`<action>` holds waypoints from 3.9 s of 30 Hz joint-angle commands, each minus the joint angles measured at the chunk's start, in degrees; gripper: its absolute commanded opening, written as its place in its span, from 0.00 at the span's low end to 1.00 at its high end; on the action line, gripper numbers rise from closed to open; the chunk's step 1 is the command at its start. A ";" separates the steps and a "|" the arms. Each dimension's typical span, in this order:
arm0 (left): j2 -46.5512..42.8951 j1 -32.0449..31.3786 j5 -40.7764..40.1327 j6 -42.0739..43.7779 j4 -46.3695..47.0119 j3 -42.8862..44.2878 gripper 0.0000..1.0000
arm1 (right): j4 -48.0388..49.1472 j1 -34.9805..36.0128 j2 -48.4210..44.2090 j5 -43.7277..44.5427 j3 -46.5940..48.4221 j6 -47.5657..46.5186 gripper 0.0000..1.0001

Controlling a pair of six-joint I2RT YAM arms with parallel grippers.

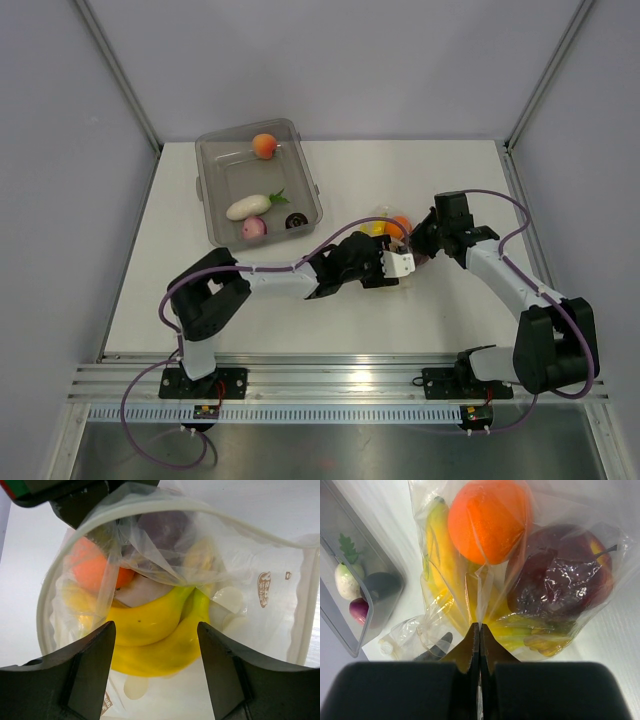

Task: Open the zip-top bag and remove the fake food
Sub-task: Pick up the fake fruit from the zipper food storage bag.

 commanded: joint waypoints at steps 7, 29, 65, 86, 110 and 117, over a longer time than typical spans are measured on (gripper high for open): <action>0.18 0.03 -0.97 2.38 3.55 2.15 0.71 | 1.72 1.94 -1.23 -0.15 1.11 -1.96 0.00; 3.69 1.78 16.95 11.52 -18.58 13.13 0.71 | 0.49 4.15 -1.41 -4.99 4.27 -7.76 0.00; 9.05 3.81 19.32 9.94 -19.10 13.83 0.66 | -0.74 4.15 -4.57 2.75 3.22 -6.88 0.00; 11.59 3.63 20.12 9.68 -34.83 20.86 0.53 | 0.76 2.39 -4.84 2.66 1.63 -6.09 0.00; 5.29 3.46 19.96 3.71 -34.33 20.52 0.00 | 0.58 -0.42 -7.74 5.74 -0.39 -4.95 0.00; 2.81 3.63 8.20 -4.46 -27.47 19.37 0.00 | 0.32 -0.42 -7.83 5.74 -0.21 -5.30 0.00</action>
